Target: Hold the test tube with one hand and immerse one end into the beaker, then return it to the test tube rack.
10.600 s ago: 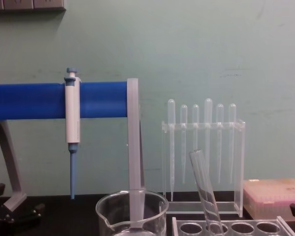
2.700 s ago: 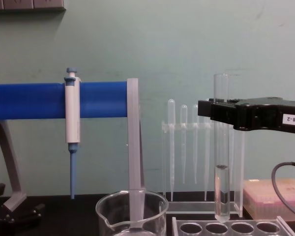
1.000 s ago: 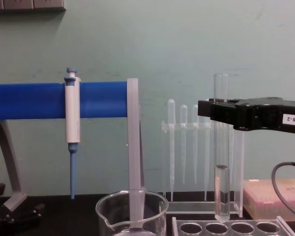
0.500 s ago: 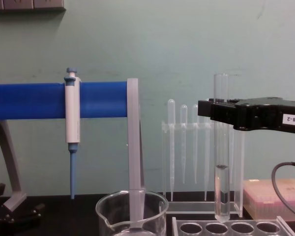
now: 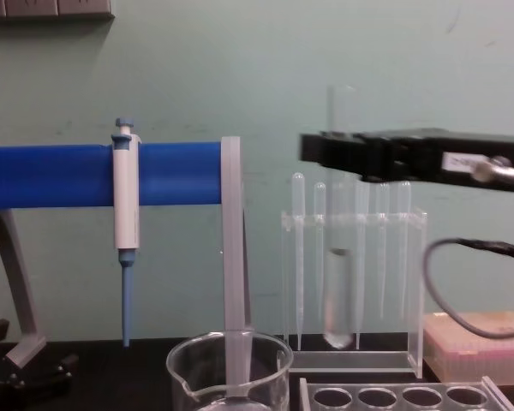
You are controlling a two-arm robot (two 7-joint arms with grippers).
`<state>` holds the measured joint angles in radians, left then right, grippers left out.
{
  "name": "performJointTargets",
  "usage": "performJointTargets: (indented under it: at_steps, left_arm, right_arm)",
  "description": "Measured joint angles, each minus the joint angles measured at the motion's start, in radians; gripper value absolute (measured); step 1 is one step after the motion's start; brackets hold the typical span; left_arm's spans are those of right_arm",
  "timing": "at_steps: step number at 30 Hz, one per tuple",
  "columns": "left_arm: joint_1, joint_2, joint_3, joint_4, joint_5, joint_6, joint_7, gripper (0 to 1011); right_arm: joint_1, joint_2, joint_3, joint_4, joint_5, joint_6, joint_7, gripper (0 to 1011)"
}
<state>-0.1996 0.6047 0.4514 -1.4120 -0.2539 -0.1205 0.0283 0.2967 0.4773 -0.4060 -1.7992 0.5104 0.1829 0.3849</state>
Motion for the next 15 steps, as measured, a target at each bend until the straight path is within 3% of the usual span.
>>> performJointTargets:
  at_steps: [10,15]
  left_arm:
    - [0.0,0.0,0.0,0.0,0.0,0.0,0.0,1000]
    - [0.0,0.0,0.0,0.0,0.0,0.0,0.0,1000]
  right_arm:
    - [0.101,-0.081,-0.08,0.084,-0.019,-0.006,0.023,224]
    - [0.135,-0.123,-0.116,0.15,-0.04,-0.038,0.032,225]
